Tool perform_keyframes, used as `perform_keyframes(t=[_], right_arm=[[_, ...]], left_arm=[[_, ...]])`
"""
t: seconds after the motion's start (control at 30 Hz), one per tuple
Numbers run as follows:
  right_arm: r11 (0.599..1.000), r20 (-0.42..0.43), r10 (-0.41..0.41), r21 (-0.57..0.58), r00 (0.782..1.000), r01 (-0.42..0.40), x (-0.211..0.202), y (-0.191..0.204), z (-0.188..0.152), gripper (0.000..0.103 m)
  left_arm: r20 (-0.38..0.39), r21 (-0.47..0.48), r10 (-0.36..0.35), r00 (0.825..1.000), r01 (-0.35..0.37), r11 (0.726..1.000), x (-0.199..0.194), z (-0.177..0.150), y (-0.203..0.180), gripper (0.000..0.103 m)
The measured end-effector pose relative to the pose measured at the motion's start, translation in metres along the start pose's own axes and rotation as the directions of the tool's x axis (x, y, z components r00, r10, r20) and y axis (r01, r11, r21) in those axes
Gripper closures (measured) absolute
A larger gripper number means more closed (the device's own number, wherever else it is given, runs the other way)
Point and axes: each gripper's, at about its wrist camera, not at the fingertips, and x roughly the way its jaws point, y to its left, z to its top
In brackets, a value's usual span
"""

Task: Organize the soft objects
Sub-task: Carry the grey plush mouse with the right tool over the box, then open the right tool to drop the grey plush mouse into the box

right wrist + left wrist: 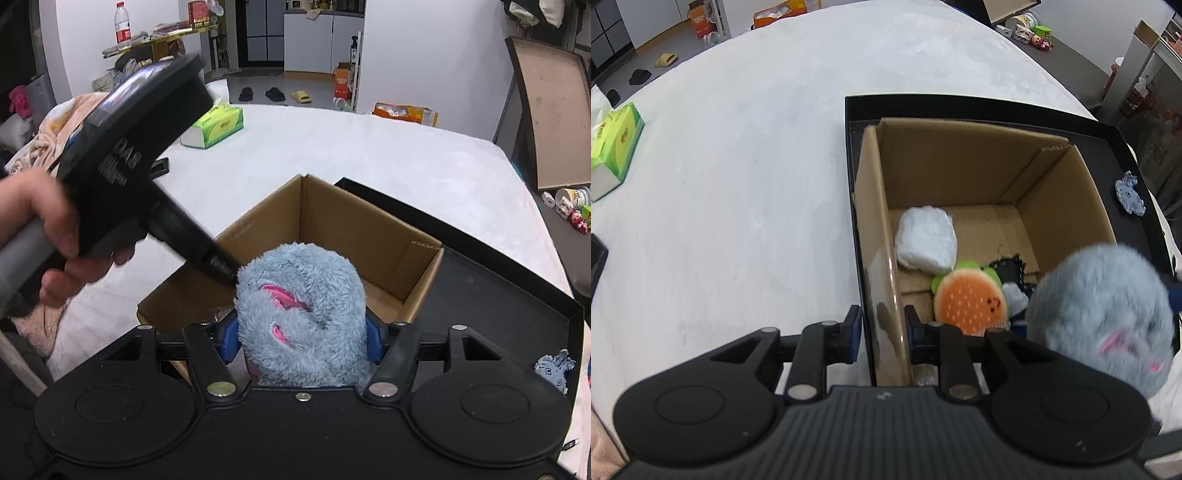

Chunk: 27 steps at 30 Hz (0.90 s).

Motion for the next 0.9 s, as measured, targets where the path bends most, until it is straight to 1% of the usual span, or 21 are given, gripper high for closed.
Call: perform_keyframes(t=[0.1,0.3,0.4,0.5,0.57,0.63,0.77,0.8,0.87,0.9], right_arm=[[1.0,-0.01,0.005,0.007,1.0,-0.005,0.003,0.0,0.0,0.042],[1.0,-0.018,0.005,0.0,1.0,-0.005,0.006,0.002,-0.002,0.041],[1.0,-0.018,0.006,0.004,1.0,-0.006,0.007,0.002,0.002,0.041],[1.0,-0.018,0.006,0.004,1.0,-0.006,0.007,0.001,0.002,0.04],[1.0,-0.019,0.006,0.007,1.0,-0.006,0.008,0.001,0.002,0.039],[1.0,-0.021,0.007,0.004,1.0,-0.007,0.008,0.002,0.002,0.036],[1.0,-0.024,-0.001,0.006,1.0,0.002,0.009,0.003,0.003,0.035],[1.0,-0.024,-0.001,0.006,1.0,0.002,0.01,0.003,0.003,0.033],[1.0,-0.023,-0.005,0.014,1.0,0.005,0.01,0.003,0.004,0.027],[1.0,-0.022,-0.008,0.022,1.0,0.008,0.01,0.002,0.004,0.018]], left_arm=[[0.015,0.016,0.006,1.0,-0.006,1.0,0.002,0.01,-0.002,0.081],[0.019,0.036,0.024,1.0,-0.025,0.999,0.013,0.029,-0.003,0.081],[0.021,0.037,0.021,1.0,-0.022,0.999,0.015,0.032,-0.003,0.081],[0.022,0.036,0.024,0.999,-0.025,0.999,0.017,0.032,-0.003,0.085],[0.023,0.043,0.025,0.999,-0.026,0.999,0.017,0.032,-0.004,0.085],[0.023,0.051,0.028,0.999,-0.029,0.998,0.017,0.032,-0.004,0.085],[0.02,0.05,0.025,0.999,-0.026,0.998,0.018,0.033,-0.003,0.085],[0.021,0.053,0.025,0.999,-0.026,0.998,0.018,0.033,-0.003,0.085],[0.021,0.055,0.023,1.0,-0.024,0.998,0.017,0.033,-0.002,0.085],[0.021,0.055,0.021,1.0,-0.022,0.998,0.017,0.033,-0.002,0.085]])
